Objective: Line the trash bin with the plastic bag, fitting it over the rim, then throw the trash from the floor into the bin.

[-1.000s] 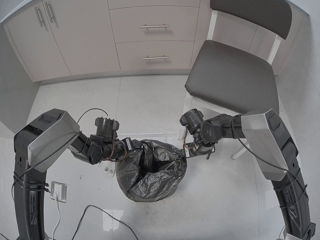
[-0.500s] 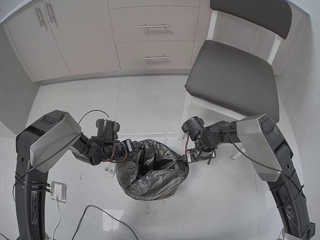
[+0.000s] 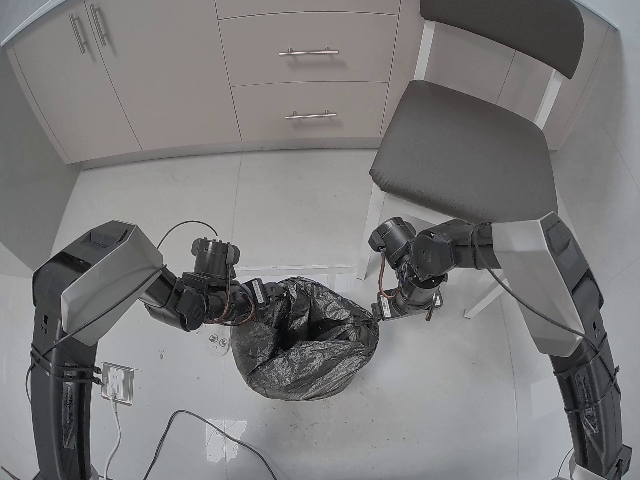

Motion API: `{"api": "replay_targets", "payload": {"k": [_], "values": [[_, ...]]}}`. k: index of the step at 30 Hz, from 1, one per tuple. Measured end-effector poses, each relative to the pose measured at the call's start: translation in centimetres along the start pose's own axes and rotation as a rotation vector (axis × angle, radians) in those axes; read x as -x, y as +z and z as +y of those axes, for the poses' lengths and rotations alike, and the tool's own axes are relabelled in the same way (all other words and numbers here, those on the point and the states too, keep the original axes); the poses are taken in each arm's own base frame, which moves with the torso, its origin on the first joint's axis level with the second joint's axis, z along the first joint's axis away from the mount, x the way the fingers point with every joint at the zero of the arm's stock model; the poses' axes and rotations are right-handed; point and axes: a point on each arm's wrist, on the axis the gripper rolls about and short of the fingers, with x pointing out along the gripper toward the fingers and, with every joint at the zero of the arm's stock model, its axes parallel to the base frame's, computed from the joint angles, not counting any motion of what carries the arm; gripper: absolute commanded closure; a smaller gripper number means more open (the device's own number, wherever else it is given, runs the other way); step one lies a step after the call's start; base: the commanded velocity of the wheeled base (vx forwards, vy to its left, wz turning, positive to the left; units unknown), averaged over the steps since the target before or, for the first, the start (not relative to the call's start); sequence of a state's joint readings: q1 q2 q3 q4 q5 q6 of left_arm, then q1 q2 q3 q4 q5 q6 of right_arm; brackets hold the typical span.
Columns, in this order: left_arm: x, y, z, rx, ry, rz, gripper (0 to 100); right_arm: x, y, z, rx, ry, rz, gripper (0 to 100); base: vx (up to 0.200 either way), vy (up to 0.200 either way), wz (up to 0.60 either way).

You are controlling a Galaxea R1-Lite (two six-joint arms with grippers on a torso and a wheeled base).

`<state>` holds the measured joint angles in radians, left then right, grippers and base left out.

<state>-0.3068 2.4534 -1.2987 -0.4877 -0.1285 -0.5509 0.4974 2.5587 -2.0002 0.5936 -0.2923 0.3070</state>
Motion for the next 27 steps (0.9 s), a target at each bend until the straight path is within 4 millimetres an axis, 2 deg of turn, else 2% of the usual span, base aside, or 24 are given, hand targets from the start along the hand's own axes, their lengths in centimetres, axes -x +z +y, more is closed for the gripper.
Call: {"api": "replay_targets", "payload": {"k": [6, 10, 16, 22, 27], "values": [[-0.2, -0.1, 0.0, -0.001, -0.001, 0.0, 0, 2.3, -0.1, 0.8, -0.017, 0.035, 0.008, 0, 0.0, 0.0, 0.0], [-0.3, -0.1, 0.0, -0.002, -0.001, 0.002, 0, 2.8, -0.6, 1.9, -0.002, 0.067, 0.027, 0, 0.0, 0.0, 0.0], [-0.6, -0.2, 0.1, -0.001, 0.0, 0.003, 0, 2.6, -1.8, 2.9, 0.04, 0.058, 0.089, 0, 0.0, 0.0, 0.0], [-0.7, -0.2, 0.2, -0.001, 0.001, 0.004, 0, 2.3, -3.0, 2.8, 0.077, 0.059, 0.202, 0, 0.0, 0.0, 0.0], [-0.9, -0.3, 0.3, 0.001, 0.002, 0.005, 0, 1.0, -3.4, 3.2, 0.077, 0.062, 0.22, 0, 0.0, 0.0, 0.0]]}}
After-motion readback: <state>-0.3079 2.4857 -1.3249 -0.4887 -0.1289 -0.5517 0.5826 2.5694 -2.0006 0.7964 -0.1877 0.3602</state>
